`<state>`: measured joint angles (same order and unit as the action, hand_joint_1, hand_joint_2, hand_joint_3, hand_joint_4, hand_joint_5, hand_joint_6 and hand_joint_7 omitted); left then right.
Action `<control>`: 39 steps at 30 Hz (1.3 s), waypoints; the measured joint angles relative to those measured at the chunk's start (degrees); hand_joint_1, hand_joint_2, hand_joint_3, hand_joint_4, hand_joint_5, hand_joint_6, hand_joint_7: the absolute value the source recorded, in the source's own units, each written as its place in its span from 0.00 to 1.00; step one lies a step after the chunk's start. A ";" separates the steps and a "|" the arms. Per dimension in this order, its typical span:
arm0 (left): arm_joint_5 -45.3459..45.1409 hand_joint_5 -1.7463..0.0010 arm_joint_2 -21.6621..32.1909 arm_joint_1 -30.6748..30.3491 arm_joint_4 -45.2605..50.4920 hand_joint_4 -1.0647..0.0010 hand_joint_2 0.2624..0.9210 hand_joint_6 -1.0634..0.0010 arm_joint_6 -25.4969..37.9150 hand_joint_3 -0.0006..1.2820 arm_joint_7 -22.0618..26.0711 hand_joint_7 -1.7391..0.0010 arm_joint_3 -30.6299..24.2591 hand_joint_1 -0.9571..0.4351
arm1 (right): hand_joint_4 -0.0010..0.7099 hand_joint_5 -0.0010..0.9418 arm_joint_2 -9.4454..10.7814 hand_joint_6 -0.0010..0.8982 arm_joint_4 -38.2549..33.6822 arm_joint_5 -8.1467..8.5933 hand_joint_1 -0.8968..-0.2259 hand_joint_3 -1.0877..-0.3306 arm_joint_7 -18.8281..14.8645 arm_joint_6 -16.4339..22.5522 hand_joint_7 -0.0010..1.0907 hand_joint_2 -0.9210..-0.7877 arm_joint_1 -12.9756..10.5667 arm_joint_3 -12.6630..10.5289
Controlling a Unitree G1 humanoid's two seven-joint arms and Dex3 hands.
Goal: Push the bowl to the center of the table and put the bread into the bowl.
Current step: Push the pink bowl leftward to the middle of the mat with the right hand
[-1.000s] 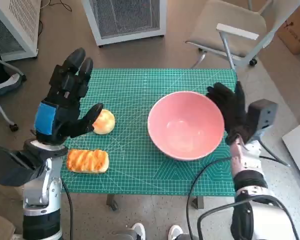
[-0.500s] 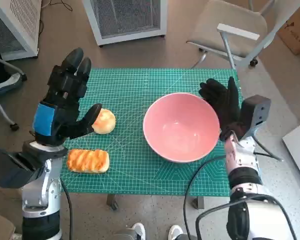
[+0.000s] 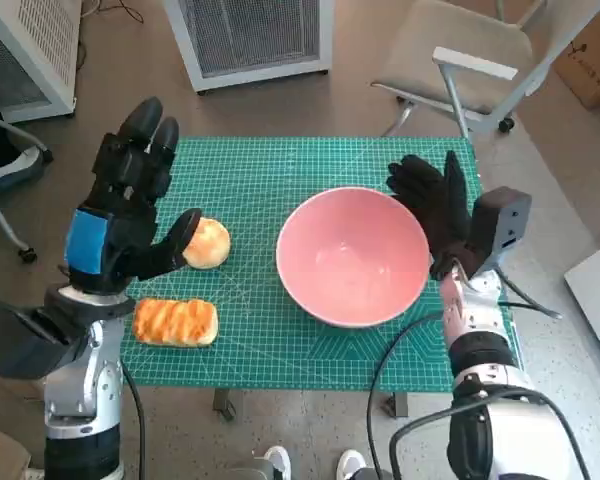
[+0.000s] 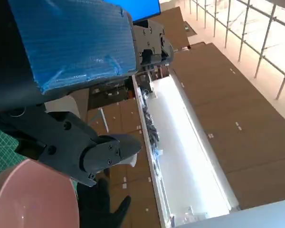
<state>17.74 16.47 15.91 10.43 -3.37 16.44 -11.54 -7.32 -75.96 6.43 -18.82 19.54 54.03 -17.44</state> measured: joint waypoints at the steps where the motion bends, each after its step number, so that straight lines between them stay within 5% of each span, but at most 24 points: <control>1: 0.00 1.00 -0.01 -0.07 0.02 0.97 0.62 1.00 0.00 0.56 -0.04 0.78 0.00 0.52 | 0.37 0.00 0.06 0.38 0.00 -0.01 0.51 0.41 0.00 0.00 0.06 0.00 0.07 0.05; 39: 0.10 1.00 -0.66 -2.86 1.32 0.96 0.66 1.00 -0.08 0.51 -0.89 0.78 -0.96 0.51 | 0.40 0.01 4.02 0.39 0.01 -1.47 0.50 0.40 0.24 0.00 0.06 0.00 2.63 2.25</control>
<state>17.84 15.81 13.05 11.75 -3.45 15.55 -12.50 -3.30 -75.95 4.96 -18.58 19.55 56.65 -15.19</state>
